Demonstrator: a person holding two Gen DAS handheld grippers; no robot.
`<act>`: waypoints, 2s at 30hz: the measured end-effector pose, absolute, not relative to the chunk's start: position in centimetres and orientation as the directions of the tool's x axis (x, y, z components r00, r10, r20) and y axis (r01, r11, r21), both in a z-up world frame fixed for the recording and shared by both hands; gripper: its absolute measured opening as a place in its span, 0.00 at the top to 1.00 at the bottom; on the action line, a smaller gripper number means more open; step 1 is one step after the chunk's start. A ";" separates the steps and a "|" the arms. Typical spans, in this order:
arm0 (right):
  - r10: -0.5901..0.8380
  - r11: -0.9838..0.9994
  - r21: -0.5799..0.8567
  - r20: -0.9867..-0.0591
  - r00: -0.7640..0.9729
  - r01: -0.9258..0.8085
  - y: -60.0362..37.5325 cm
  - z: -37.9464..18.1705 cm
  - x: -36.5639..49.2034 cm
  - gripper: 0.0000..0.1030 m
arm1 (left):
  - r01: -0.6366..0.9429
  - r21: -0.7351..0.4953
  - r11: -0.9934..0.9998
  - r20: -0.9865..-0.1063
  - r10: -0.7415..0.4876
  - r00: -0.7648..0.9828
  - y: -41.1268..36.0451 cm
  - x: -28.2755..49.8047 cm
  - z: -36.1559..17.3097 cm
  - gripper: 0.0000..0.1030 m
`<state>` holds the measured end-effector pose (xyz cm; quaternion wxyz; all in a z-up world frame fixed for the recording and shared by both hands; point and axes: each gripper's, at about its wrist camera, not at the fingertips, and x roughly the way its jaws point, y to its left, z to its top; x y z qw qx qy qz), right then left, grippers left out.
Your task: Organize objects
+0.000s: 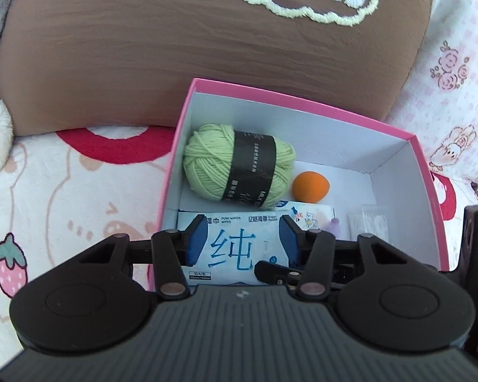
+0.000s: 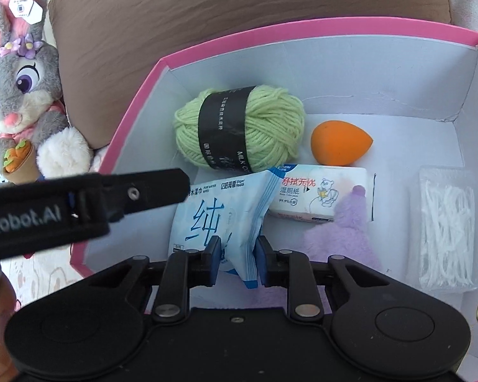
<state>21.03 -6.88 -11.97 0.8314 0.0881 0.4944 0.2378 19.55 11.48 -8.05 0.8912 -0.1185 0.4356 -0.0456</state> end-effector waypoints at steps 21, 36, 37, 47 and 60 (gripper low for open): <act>0.444 0.875 0.222 -0.722 0.531 -0.430 -10.2 -5.9 15.3 0.66 | -0.059 -0.239 0.969 -0.782 -0.157 0.603 11.8 17.7 -6.5 0.51; 0.487 0.855 0.206 -0.636 0.599 -0.476 -14.8 1.1 8.8 0.58 | -0.079 -0.194 0.978 -0.813 -0.115 0.571 9.4 13.5 -4.2 0.49; 0.487 0.855 0.205 -0.630 0.605 -0.476 -15.2 1.5 8.4 0.58 | -0.074 -0.187 0.980 -0.812 -0.111 0.574 9.1 13.1 -3.9 0.48; 0.418 0.895 0.177 -0.648 0.636 -0.409 -18.4 2.4 5.6 0.57 | -0.037 -0.188 0.982 -0.799 -0.131 0.588 6.2 9.0 -1.3 0.41; 0.331 0.932 0.131 -0.693 0.641 -0.339 -20.4 2.6 3.2 0.52 | 0.044 -0.175 0.984 -0.786 -0.166 0.595 3.2 4.5 1.4 0.31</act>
